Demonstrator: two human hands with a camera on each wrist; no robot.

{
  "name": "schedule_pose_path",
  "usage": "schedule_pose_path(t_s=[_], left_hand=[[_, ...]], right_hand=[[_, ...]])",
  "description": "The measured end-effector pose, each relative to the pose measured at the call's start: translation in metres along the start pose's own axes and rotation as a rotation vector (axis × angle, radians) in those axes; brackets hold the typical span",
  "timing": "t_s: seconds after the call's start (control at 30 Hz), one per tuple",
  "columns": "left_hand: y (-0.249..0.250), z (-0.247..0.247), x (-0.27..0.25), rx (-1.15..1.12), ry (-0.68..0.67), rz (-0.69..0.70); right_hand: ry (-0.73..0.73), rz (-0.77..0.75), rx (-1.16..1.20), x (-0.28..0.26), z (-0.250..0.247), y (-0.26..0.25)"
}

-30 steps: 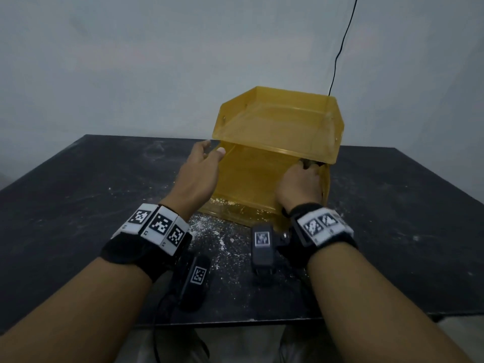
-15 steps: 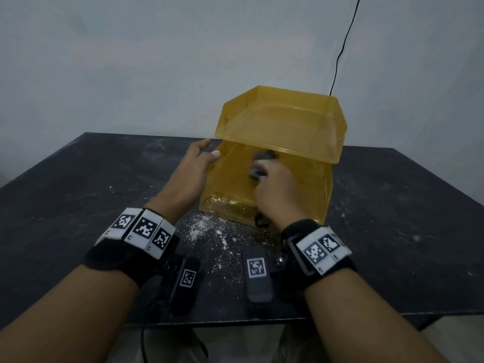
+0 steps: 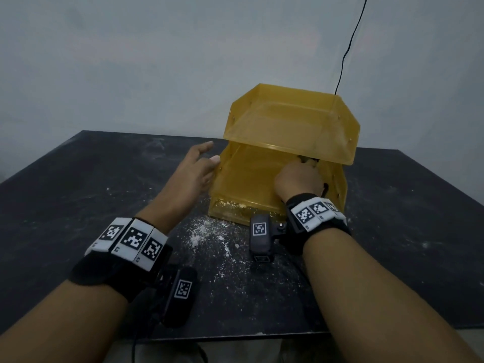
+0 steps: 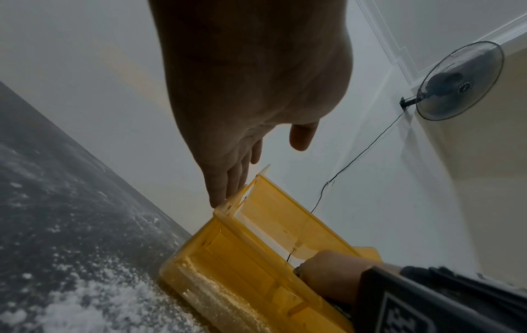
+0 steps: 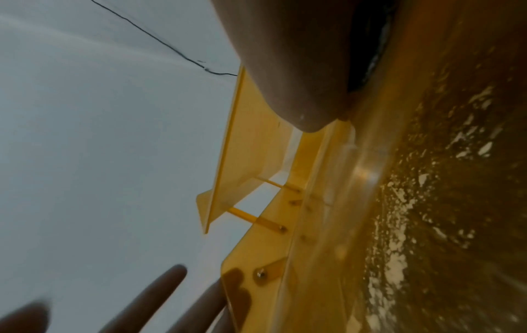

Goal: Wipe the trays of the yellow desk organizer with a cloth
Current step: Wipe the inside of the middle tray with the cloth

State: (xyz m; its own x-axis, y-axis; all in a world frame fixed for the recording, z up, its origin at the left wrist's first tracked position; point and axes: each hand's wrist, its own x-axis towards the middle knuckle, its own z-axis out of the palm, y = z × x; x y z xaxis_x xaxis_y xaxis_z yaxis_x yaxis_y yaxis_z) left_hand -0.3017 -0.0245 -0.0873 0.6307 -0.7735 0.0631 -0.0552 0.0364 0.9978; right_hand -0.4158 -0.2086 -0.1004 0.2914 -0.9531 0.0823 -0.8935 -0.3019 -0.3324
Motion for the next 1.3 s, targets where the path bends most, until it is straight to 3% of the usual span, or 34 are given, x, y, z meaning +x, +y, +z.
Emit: schedule_pose_path(t_s=[0.13, 0.27, 0.37, 0.47, 0.6, 0.73, 0.77, 0.83, 0.9, 0.93, 1.0, 1.07, 1.13, 1.23, 1.3], left_hand=[[-0.004, -0.004, 0.008, -0.018, -0.010, -0.020], [-0.006, -0.008, 0.009, 0.005, -0.064, -0.035], [-0.002, -0.008, 0.005, -0.004, -0.076, -0.050], [0.009, 0.000, 0.001, -0.047, -0.025, -0.083], [0.014, 0.004, 0.001, -0.057, -0.030, -0.079], [0.013, 0.004, -0.008, -0.040, -0.025, -0.046], [0.012, 0.004, -0.009, -0.021, -0.036, -0.029], [0.009, 0.006, -0.011, -0.002, -0.057, -0.004], [0.007, 0.009, -0.016, 0.028, -0.068, 0.015], [0.009, 0.012, -0.017, 0.038, -0.068, 0.007], [0.014, 0.016, -0.018, 0.075, -0.054, 0.008], [0.011, 0.012, -0.009, 0.061, -0.026, 0.010], [0.011, 0.015, -0.011, 0.093, -0.043, 0.032], [0.020, 0.029, -0.036, 0.228, -0.084, 0.063], [0.018, 0.032, -0.043, 0.276, -0.097, 0.080]], right_hand=[[-0.124, -0.151, -0.063, 0.018, -0.013, 0.012], [-0.159, -0.271, 0.014, 0.024, -0.022, 0.008], [-0.288, -0.523, 0.209, -0.001, -0.012, -0.025], [-0.250, -0.698, 0.222, -0.026, -0.005, -0.046], [-0.227, -0.801, 0.357, -0.050, -0.004, -0.018], [-0.434, -0.960, 0.536, -0.077, -0.019, 0.009], [-0.429, -0.948, 0.606, -0.079, -0.021, 0.013], [-0.265, -0.805, 0.751, -0.073, -0.024, 0.017], [-0.097, -0.649, 0.666, -0.064, -0.020, 0.012], [-0.089, -0.626, 0.530, -0.064, -0.019, 0.006], [-0.165, -0.718, 0.367, -0.069, -0.012, -0.002], [-0.279, -0.819, 0.444, -0.083, -0.012, 0.000], [-0.234, -0.804, 0.537, -0.088, -0.017, 0.011], [0.049, -0.525, 0.452, -0.076, -0.024, 0.025], [0.058, -0.314, 0.282, -0.061, -0.028, 0.027]])
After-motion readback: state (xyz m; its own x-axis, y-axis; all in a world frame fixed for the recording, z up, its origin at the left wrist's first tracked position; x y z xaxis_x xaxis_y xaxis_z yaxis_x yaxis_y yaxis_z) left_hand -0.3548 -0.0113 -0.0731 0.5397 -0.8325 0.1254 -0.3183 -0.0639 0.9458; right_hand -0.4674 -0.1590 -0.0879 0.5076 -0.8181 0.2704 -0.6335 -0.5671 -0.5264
